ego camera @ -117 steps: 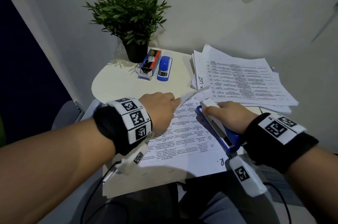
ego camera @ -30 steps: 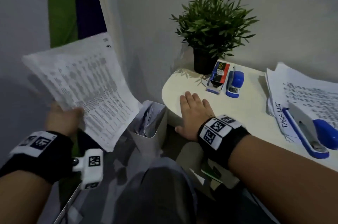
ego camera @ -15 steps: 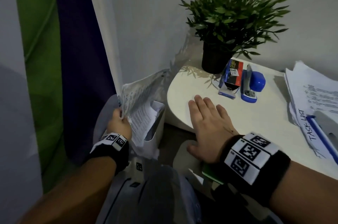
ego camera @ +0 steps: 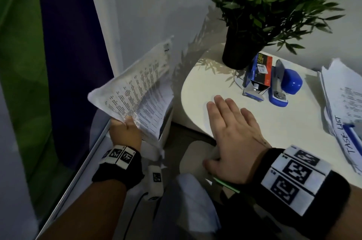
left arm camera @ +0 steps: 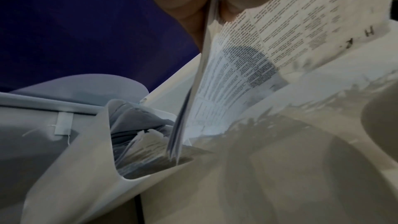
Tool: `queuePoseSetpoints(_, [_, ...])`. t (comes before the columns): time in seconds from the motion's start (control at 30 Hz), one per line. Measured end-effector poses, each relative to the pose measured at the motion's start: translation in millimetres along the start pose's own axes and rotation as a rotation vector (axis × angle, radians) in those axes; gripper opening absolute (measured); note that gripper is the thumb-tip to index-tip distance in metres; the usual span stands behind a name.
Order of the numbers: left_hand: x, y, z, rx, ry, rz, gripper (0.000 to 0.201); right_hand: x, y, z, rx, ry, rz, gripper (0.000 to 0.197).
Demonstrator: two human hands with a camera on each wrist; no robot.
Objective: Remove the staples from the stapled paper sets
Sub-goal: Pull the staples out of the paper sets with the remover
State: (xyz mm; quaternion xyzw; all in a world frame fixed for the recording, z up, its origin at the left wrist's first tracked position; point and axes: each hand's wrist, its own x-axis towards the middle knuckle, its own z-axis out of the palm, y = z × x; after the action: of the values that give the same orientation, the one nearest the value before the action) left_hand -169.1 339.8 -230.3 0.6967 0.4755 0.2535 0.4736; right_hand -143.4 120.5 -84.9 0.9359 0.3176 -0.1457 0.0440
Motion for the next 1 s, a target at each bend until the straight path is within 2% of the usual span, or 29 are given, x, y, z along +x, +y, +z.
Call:
queuePoseSetpoints(0.1, [-1.4, 2.6, 4.9, 0.113, -0.099, -0.036, 0.033, -0.2, -0.2, 0.1, -0.003, 0.002, -0.001, 0.117])
queuePoseSetpoints(0.2, [3.3, 0.3, 11.3, 0.188, -0.196, -0.016, 0.026, -0.7, -0.6, -0.4, -0.005, -0.003, 0.002, 0.118])
queuePoseSetpoints(0.43, [19.2, -12.4, 14.4, 0.223, -0.188, 0.057, 0.029, 0.8, -0.2, -3.5, -0.003, -0.049, 0.004, 0.117])
queuePoseSetpoints(0.57, [12.4, -23.3, 29.1, 0.356, -0.271, 0.144, 0.028, 0.1, 0.1, -3.3, -0.004, -0.046, 0.001, 0.118])
queuePoseSetpoints(0.73, [17.0, -36.2, 48.0, 0.472, -0.421, 0.119, 0.024, 1.3, -0.5, -4.5, -0.004, -0.067, 0.003, 0.119])
queuePoseSetpoints(0.83, [29.2, -30.2, 55.6, 0.472, -0.403, 0.084, 0.028, 1.1, 0.2, -3.4, -0.006, -0.061, -0.001, 0.119])
queuePoseSetpoints(0.93, [42.6, -22.3, 61.4, 0.303, -0.288, -0.016, 0.032, -0.2, 0.7, -2.1, -0.007, -0.053, -0.006, 0.119])
queuePoseSetpoints(1.0, [48.5, -23.5, 67.1, 0.217, -0.258, -0.056, 0.035, -0.2, 0.9, -1.4, -0.015, -0.050, -0.007, 0.118])
